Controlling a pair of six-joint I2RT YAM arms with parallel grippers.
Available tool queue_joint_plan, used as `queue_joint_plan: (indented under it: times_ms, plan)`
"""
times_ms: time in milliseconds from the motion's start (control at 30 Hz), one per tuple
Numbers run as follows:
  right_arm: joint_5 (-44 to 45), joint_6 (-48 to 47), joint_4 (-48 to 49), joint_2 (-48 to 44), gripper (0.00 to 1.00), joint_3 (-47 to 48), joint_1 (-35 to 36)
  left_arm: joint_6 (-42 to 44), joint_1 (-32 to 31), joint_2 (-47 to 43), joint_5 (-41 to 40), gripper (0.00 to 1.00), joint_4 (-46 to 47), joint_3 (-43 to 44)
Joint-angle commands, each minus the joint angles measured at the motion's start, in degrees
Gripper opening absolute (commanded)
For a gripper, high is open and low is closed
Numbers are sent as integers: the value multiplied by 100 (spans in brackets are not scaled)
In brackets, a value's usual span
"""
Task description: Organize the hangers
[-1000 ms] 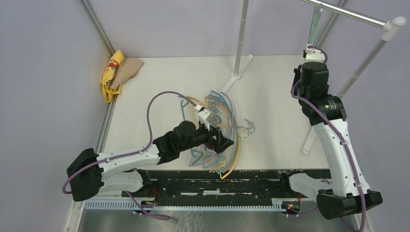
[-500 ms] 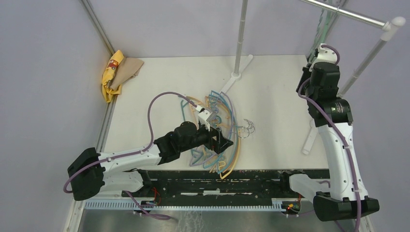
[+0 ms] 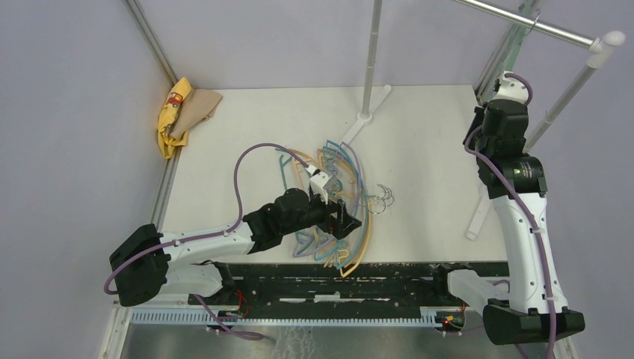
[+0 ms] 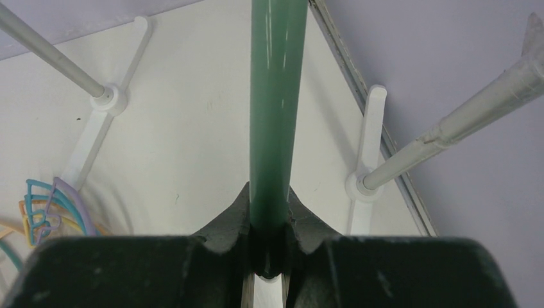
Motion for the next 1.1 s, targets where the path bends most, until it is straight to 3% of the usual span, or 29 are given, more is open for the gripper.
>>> queue_joint_plan:
  times_ms: [0,800,933,1000,1067]
  plan:
    - [467,215,234,-69,1,111,-137,173,-15,-32,48,99,249,20]
    - [200,767,-51,-546,3,-494,-1111,139,-15,-52,6,99,250,-217]
    - [182,821,-45,-641,24,-559,-1123,119,-15,-18,7,99,276,-243]
    - [313,843,-37,-791,46,-588,-1120,116,-17,8,21,99,288,-235]
    - [430,831,-56,-922,62,-569,-1121,104,-15,36,39,99,304,-227]
